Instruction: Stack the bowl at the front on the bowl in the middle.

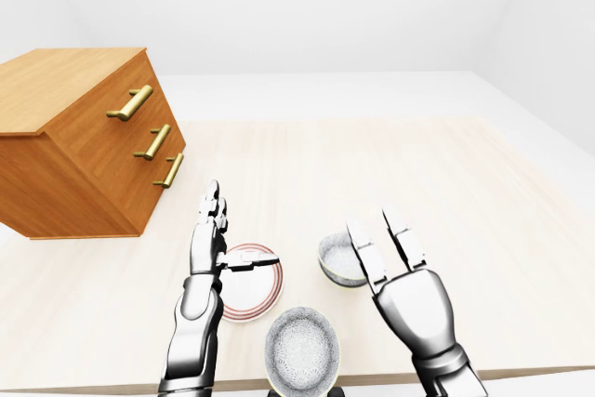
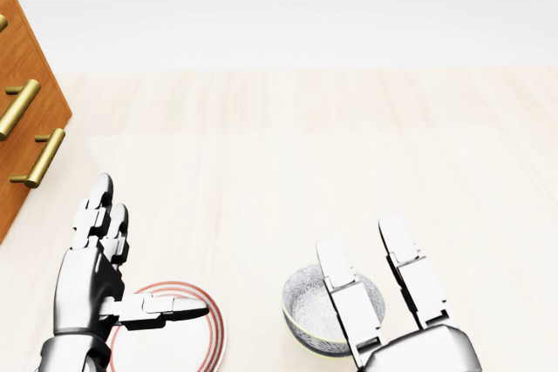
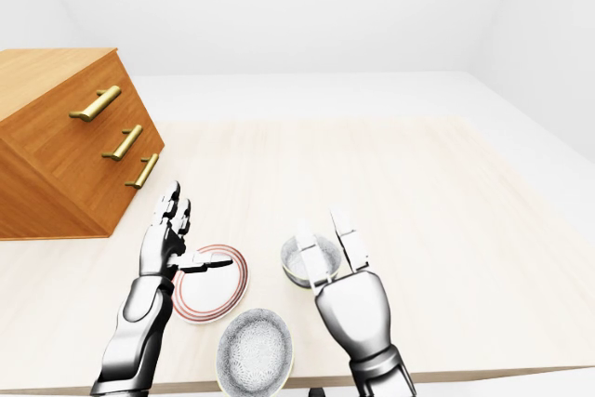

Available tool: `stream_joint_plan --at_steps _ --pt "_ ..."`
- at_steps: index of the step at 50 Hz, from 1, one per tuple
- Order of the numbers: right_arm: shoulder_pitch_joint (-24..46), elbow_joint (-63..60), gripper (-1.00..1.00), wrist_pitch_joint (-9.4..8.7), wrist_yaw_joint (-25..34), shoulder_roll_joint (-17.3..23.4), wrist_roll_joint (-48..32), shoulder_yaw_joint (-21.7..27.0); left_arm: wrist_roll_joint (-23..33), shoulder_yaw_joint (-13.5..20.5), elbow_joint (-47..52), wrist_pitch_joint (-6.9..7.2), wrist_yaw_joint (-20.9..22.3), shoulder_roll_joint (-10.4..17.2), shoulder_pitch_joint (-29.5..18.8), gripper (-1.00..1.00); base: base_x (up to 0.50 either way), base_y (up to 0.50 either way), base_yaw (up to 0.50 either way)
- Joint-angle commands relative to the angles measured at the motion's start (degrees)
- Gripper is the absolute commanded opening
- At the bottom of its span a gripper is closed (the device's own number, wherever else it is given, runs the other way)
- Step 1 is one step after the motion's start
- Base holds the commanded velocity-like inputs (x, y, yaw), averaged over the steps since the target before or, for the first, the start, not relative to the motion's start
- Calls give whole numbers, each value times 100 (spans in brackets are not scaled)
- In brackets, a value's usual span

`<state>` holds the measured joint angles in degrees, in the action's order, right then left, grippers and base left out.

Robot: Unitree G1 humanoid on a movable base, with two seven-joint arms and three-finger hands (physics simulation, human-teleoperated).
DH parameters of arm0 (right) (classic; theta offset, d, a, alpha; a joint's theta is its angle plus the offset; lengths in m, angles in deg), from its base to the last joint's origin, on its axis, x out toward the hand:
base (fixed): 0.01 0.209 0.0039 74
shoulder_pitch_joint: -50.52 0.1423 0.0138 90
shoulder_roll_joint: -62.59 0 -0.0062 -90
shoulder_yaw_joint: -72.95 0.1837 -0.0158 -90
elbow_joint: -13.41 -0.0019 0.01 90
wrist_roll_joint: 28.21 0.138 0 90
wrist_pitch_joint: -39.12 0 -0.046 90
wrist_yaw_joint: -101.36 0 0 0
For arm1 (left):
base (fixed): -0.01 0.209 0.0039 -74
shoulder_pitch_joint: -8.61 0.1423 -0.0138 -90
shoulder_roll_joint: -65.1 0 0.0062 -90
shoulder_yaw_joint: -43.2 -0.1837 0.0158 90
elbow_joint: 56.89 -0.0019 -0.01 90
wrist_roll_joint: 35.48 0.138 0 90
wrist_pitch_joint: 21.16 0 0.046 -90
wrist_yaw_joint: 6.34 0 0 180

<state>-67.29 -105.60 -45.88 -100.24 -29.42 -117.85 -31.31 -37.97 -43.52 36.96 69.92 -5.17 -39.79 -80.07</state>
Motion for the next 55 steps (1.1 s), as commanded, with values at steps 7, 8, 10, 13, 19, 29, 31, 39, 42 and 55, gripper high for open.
stream_joint_plan --at_steps 7,8,10,13,19,29,31,39,42,55 --pt "-160 -439 100 0 146 -151 100 276 5 -2 13 -5 -4 -4 14 100 0 0 0" --pt "-159 -443 100 0 155 -161 90 281 4 -4 49 28 -8 -5 18 100 0 0 0" --pt "-168 -479 100 0 187 -170 113 290 4 -1 17 6 -5 -3 9 100 0 0 0" --pt "-151 -427 100 0 155 -180 81 301 -1 -1 22 13 -6 -4 9 100 0 0 0" --pt "-149 -503 100 0 196 -206 91 360 1 -9 47 34 -12 -8 18 100 0 0 0" --pt "-280 -1394 100 0 821 -412 319 607 -1 -9 26 18 -16 -7 20 100 0 0 0" --pt "-298 -1547 100 0 940 -468 374 676 1 -11 31 22 -18 -10 23 100 0 0 0" --pt "-290 -2230 100 0 1602 -797 916 1273 11 -16 -10 -15 -26 -12 23 100 0 0 0" --pt "-251 -2482 100 0 1925 -1012 1069 1503 17 -18 -21 -22 -36 -13 18 100 0 0 0" --pt "188 -3098 100 0 3315 -1901 2108 2429 18 -19 -99 -87 -40 -11 10 100 0 0 0"
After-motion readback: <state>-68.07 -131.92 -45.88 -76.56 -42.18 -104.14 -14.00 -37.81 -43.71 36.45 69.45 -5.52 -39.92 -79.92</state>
